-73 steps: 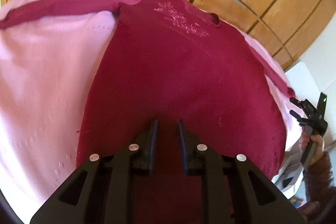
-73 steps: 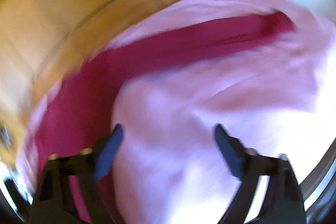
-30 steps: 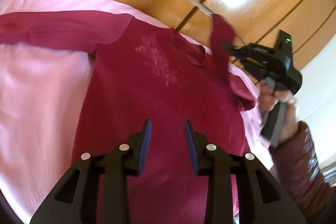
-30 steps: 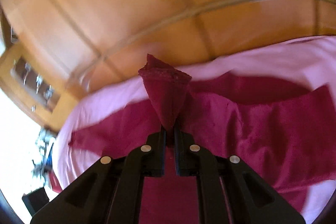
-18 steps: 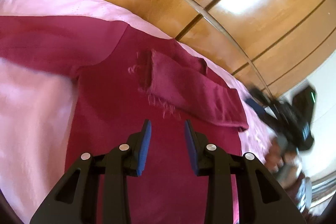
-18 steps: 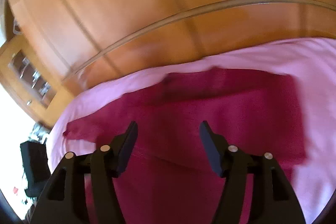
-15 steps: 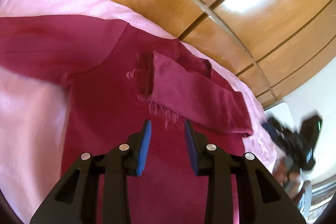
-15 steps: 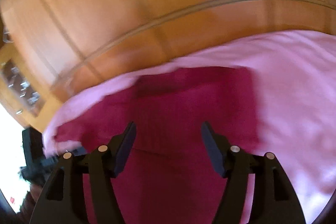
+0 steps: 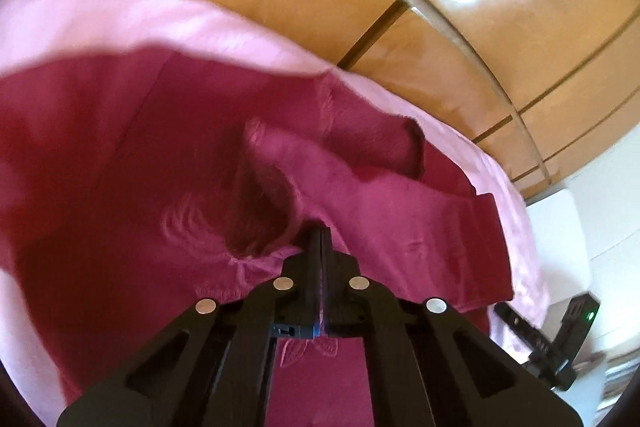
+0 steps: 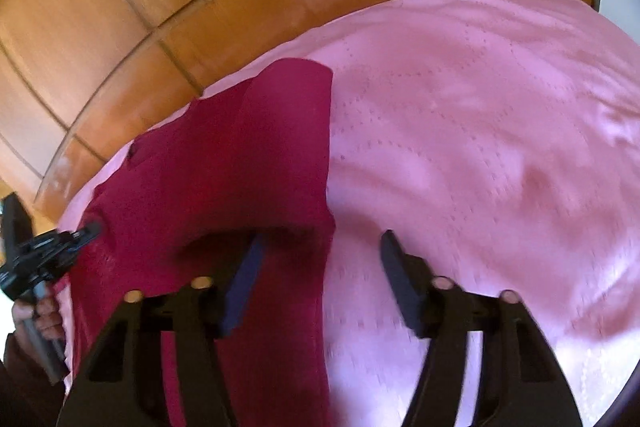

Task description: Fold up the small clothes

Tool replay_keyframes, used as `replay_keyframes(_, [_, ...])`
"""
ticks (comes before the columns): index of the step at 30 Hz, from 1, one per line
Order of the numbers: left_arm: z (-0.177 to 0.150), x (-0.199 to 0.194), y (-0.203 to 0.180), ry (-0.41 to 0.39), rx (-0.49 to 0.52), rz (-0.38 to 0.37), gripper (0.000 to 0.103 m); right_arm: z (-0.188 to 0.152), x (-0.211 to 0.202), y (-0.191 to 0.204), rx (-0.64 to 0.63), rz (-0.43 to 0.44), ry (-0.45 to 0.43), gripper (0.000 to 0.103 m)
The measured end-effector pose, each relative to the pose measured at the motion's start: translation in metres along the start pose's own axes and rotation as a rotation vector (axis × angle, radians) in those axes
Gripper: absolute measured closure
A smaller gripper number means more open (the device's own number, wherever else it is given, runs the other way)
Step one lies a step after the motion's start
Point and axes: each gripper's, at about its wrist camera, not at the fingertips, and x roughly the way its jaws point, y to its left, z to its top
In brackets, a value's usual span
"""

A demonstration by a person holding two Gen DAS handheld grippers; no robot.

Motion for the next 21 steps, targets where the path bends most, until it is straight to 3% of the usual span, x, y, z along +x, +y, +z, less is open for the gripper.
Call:
replay_keyframes(1, [0.005,-0.013,-0.005,-0.042,0.016,-0.023,0.103,0.003,0.0,-0.002,0.011,0.0,-0.008,0.071])
replay_keyframes(3, [0.011,-0.036,-0.008,-0.104,0.023,-0.052,0.103,0.007,-0.001,-0.002,0.024,0.009,-0.031,0.083])
replay_keyframes(6, [0.013,-0.072,0.001,-0.194,0.023,-0.04,0.103,0.003,-0.004,0.011,-0.036,0.015,-0.044,0.086])
replay_keyframes(8, [0.01,-0.073,0.007,-0.182,0.056,0.02,0.103,-0.004,0.001,0.019,-0.086,0.019,-0.019,0.086])
replay_keyframes(11, [0.0,-0.041,0.016,-0.081,0.099,0.138,0.103,-0.012,0.007,0.021,-0.108,-0.011,0.015,0.082])
replay_keyframes(12, [-0.003,-0.033,0.016,-0.065,0.111,0.174,0.103,-0.012,0.005,0.021,-0.111,-0.008,0.025,0.078])
replay_keyframes(14, [-0.01,-0.022,0.019,-0.049,0.128,0.221,0.103,-0.014,-0.007,0.021,-0.143,0.006,0.062,0.06])
replay_keyframes(17, [-0.014,-0.026,0.02,-0.088,0.12,0.219,0.103,-0.014,-0.033,0.032,-0.236,0.013,0.037,0.057])
replay_keyframes(21, [-0.009,-0.045,0.002,-0.201,0.164,0.213,0.103,0.01,-0.046,0.05,-0.242,0.068,-0.032,0.051])
